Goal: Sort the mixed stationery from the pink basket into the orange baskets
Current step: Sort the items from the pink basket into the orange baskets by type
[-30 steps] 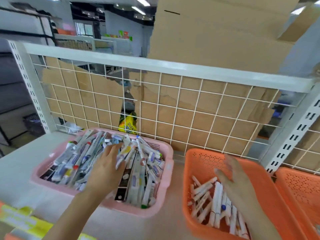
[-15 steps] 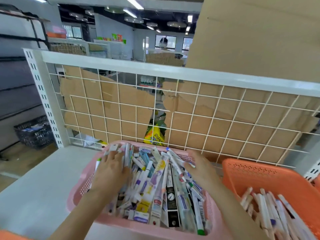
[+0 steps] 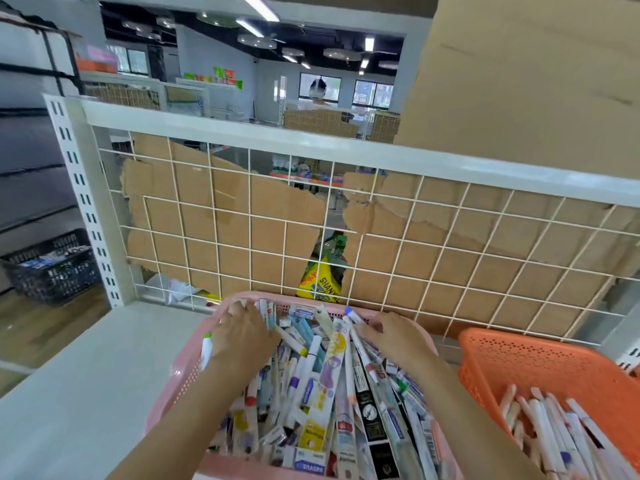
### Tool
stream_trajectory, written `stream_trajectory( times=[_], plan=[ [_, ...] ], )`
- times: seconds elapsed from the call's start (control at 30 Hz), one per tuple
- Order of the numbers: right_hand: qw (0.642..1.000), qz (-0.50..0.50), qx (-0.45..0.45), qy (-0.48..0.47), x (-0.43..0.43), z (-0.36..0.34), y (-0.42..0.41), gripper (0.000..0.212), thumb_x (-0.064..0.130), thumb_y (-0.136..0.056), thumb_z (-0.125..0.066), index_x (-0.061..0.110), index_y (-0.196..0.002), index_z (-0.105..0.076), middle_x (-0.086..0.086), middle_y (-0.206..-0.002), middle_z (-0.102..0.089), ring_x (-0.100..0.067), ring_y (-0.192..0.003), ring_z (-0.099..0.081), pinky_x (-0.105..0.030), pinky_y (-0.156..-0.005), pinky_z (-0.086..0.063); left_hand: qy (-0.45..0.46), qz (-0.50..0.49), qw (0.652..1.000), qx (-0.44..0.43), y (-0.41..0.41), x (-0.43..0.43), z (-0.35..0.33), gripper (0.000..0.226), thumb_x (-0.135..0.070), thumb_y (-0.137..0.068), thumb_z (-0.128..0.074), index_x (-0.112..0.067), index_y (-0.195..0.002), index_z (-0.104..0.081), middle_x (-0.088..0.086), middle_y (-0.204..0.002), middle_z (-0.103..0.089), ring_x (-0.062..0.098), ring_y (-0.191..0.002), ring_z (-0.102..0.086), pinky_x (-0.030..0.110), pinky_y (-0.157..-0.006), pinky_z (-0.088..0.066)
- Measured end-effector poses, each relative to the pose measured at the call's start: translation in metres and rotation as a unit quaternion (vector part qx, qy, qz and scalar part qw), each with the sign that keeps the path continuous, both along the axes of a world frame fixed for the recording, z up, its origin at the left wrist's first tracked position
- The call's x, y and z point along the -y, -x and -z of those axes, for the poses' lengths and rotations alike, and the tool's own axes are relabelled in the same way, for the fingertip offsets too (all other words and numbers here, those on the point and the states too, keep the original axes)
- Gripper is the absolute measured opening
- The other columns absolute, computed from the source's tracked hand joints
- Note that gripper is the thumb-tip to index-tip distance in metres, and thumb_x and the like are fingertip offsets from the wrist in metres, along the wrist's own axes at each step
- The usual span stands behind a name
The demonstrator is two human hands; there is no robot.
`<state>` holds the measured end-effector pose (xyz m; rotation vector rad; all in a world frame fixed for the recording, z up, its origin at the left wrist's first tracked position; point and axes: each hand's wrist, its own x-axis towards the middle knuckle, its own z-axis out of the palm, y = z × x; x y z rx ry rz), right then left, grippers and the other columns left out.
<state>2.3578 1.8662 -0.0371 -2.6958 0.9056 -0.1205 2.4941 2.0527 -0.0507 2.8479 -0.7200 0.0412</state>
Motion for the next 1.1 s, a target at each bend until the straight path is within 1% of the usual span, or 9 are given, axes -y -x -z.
stream_trajectory(
  times=[0.17, 0.27, 0.4, 0.57, 0.73, 0.83, 0.93, 1.03, 1.1],
  plan=[
    [0.999, -0.019, 0.034, -0.032, 0.000, -0.002, 0.004, 0.038, 0.057, -0.086, -0.055, 0.023, -0.102, -0.061, 0.003, -0.098, -0.065, -0.013, -0.079, -0.055, -0.025, -0.058, -0.035, 0.072, -0.011, 0.997, -0.008, 0.000, 0.005, 0.003, 0.045, -0.035, -0.091, -0.045, -0.010, -0.128, -0.042, 0.006, -0.120, -0.053, 0.021, -0.107, -0.053, 0.027, -0.082, -0.041],
    [0.999, -0.032, 0.013, -0.042, 0.003, -0.003, 0.004, 0.046, 0.059, -0.081, -0.059, 0.025, -0.112, -0.054, 0.007, -0.107, -0.061, -0.012, -0.086, -0.053, -0.027, -0.067, -0.038, 0.098, -0.013, 0.995, 0.003, 0.000, 0.005, 0.002, 0.036, -0.031, -0.089, -0.046, -0.011, -0.119, -0.049, 0.003, -0.110, -0.057, 0.018, -0.094, -0.054, 0.026, -0.077, -0.044],
    [0.996, -0.055, 0.000, -0.065, 0.001, -0.002, -0.004, 0.046, 0.043, -0.083, -0.063, 0.021, -0.121, -0.048, 0.002, -0.112, -0.060, -0.017, -0.099, -0.056, -0.031, -0.079, -0.043, 0.060, 0.012, 0.997, 0.042, 0.001, 0.007, 0.002, 0.042, -0.037, -0.090, -0.047, -0.010, -0.123, -0.044, 0.003, -0.116, -0.058, 0.018, -0.103, -0.057, 0.026, -0.081, -0.045],
    [0.997, -0.077, 0.002, 0.011, -0.010, 0.003, -0.021, 0.033, 0.020, -0.085, -0.058, 0.012, -0.113, -0.042, -0.001, -0.083, -0.050, -0.027, -0.084, -0.053, -0.029, -0.052, -0.029, 0.065, 0.011, 0.998, 0.008, -0.003, 0.010, 0.001, 0.048, -0.034, -0.090, -0.048, -0.009, -0.129, -0.038, 0.004, -0.120, -0.057, 0.021, -0.108, -0.057, 0.027, -0.081, -0.044],
    [0.998, -0.059, 0.002, 0.015, -0.008, 0.010, -0.029, 0.033, 0.018, -0.090, -0.054, 0.008, -0.119, -0.043, -0.011, -0.112, -0.061, -0.030, -0.102, -0.057, -0.030, -0.063, -0.029, 0.120, -0.022, 0.992, -0.014, -0.011, 0.009, 0.009, 0.031, -0.030, -0.088, -0.051, -0.013, -0.115, -0.053, 0.002, -0.098, -0.063, 0.018, -0.086, -0.062, 0.025, -0.066, -0.049],
    [0.997, -0.078, -0.012, 0.017, -0.004, 0.009, -0.029, 0.034, 0.020, -0.092, -0.055, 0.009, -0.121, -0.042, -0.012, -0.114, -0.060, -0.030, -0.103, -0.057, -0.034, -0.059, -0.030, 0.134, -0.019, 0.990, -0.046, -0.016, 0.008, 0.008, 0.023, -0.029, -0.089, -0.050, -0.014, -0.104, -0.059, 0.001, -0.084, -0.063, 0.019, -0.076, -0.064, 0.029, -0.067, -0.055],
    [0.996, -0.085, -0.015, -0.001, -0.003, 0.007, -0.028, 0.042, 0.023, -0.092, -0.057, 0.012, -0.128, -0.039, -0.011, -0.116, -0.059, -0.029, -0.104, -0.057, -0.031, -0.066, -0.032, 0.151, 0.000, 0.985, -0.083, -0.022, 0.005, 0.006, 0.021, -0.033, -0.090, -0.050, -0.018, -0.098, -0.062, -0.003, -0.071, -0.058, 0.014, -0.062, -0.056, 0.023, -0.056, -0.045],
    [0.996, -0.086, 0.001, -0.038, -0.003, 0.008, -0.027, 0.042, 0.020, -0.093, -0.055, 0.016, -0.131, -0.039, -0.009, -0.122, -0.056, -0.026, -0.106, -0.055, -0.028, -0.068, -0.032, 0.182, -0.007, 0.976, -0.115, -0.024, 0.000, 0.005, 0.023, -0.035, -0.091, -0.050, -0.018, -0.100, -0.063, -0.003, -0.069, -0.059, 0.012, -0.061, -0.057, 0.022, -0.052, -0.040],
    [0.994, -0.081, 0.035, -0.071, -0.003, 0.008, -0.025, 0.040, 0.017, -0.094, -0.053, 0.019, -0.132, -0.040, -0.007, -0.122, -0.055, -0.023, -0.094, -0.055, -0.025, -0.065, -0.031, 0.213, -0.010, 0.969, -0.122, -0.024, -0.001, 0.004, 0.025, -0.031, -0.093, -0.048, -0.014, -0.107, -0.059, 0.000, -0.076, -0.058, 0.017, -0.067, -0.058, 0.025, -0.054, -0.040]
  ],
)
